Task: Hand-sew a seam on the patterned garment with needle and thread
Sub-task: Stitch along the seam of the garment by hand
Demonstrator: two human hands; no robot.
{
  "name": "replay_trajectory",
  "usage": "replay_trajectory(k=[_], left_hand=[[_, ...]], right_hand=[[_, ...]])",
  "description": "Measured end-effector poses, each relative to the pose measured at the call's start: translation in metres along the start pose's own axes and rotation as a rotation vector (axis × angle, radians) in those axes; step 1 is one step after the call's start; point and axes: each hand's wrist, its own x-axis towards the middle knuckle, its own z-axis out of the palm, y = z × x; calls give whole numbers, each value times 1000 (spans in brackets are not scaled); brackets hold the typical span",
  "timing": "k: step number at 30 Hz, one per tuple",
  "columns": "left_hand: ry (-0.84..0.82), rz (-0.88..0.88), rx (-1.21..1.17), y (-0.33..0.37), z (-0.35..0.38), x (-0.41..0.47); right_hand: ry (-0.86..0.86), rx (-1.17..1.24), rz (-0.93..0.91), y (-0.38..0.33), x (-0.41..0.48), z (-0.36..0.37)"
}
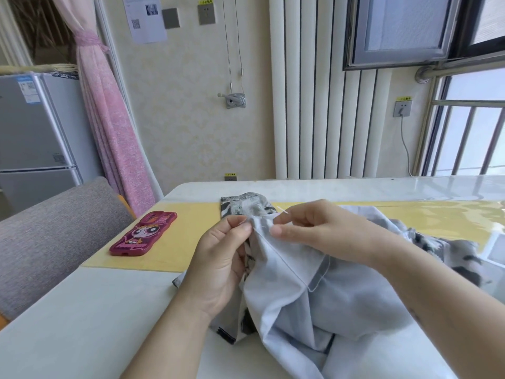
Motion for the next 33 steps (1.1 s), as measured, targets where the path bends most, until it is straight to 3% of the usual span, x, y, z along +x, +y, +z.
replay_trajectory(k=[3,5,9,13,19,23,26,29,33], left_hand=[[-50,-12,-12,3,5,-4],[-51,-6,-11,4,5,-4],[56,39,128,1,-3,2],[133,112,443,-6,-9,5],[202,69,482,-9,-10,6],[220,19,415,-8,-11,7],[217,13,424,-7,-11,7],[192,22,430,-6,-8,5],[151,40,408,-3,-3,2]], right_hand=[[-133,-21,-49,4,0,-2],[-128,-13,-55,5,-1,-5],[56,72,-94,5,0,-13],[304,-309,-159,8,3,-10],[366,-461,-94,18,7,-2],[409,-269,1,0,0,-6],[484,-179,-88,-19,-6,-5],[380,-82,-166,-31,-8,14],[235,-15,-64,-29,-8,31]])
